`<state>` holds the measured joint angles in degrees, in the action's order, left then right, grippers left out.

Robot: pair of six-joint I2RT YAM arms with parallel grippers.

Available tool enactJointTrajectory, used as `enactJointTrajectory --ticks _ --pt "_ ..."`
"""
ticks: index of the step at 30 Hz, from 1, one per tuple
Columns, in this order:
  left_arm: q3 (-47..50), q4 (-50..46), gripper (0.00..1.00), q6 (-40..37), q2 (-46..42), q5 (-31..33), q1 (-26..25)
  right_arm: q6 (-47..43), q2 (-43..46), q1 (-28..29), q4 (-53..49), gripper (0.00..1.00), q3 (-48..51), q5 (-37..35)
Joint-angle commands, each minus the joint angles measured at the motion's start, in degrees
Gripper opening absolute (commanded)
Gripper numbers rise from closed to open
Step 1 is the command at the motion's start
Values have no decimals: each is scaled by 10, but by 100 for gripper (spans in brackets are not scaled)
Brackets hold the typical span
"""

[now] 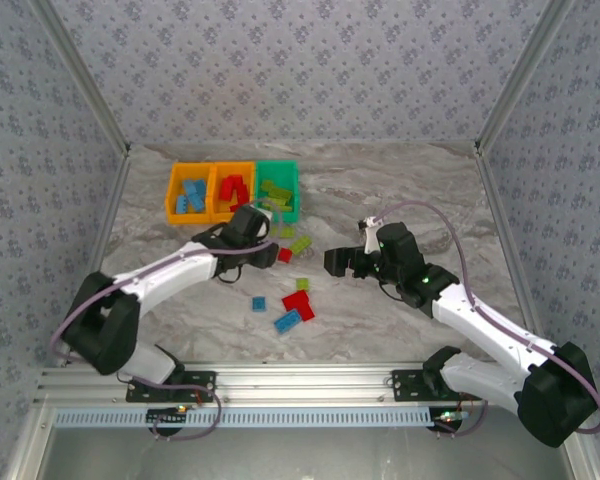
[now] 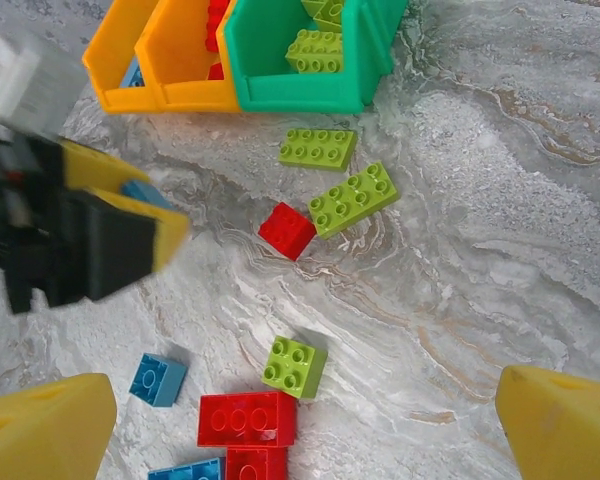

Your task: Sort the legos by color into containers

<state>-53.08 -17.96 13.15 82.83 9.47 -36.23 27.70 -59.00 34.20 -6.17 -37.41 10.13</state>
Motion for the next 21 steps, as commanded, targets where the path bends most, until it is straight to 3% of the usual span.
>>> enactJointTrajectory --ticks 1,6,10,17,21 --pt "-14 8 51 12 -34 63 63 11 5 0 18 100 1 11" --pt "-76 73 50 18 17 55 220 -7 -14 -4 11 100 -27 20" --pt "-188 75 48 18 120 39 299 -30 -50 -7 -14 100 -74 36" --pt "-331 17 53 9 259 -7 338 -25 -89 -8 -33 100 -114 57" --pt "-343 5 70 8 275 -29 340 -11 -89 -5 -33 100 -110 58"
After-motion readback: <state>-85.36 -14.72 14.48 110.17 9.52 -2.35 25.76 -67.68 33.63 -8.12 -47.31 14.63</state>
